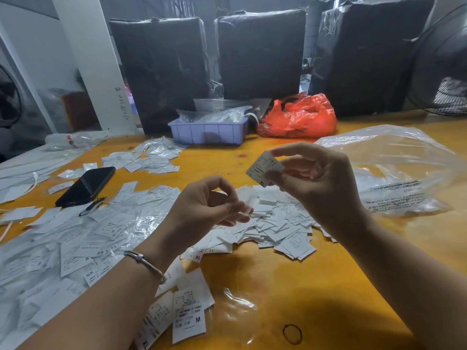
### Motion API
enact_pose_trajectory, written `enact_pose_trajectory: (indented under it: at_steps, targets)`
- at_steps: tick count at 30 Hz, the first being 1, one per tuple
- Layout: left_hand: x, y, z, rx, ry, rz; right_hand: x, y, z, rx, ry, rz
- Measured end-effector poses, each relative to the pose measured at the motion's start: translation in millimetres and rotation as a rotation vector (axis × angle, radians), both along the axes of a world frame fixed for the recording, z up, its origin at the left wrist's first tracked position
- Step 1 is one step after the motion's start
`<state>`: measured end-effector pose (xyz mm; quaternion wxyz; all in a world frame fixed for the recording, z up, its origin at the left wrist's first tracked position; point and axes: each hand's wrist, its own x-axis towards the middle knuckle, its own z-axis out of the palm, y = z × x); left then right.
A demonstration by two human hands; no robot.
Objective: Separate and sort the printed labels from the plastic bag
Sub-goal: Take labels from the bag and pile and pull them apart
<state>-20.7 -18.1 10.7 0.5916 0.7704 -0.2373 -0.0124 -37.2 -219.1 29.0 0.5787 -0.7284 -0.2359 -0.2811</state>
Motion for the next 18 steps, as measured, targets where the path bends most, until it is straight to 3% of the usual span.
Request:
enact_pose_trajectory:
  at_steps: [7, 18]
  targets:
    - [1.6, -0.9, -2.2, -0.023, -0.038, -0.004, 1.6, -0.9, -1.8, -0.048, 0.004, 0.007]
    - [4.5, 4.2, -3.7, 0.040, -0.113, 0.061, 3.9, -2.4, -6.6, -0.089, -0.053, -0.162]
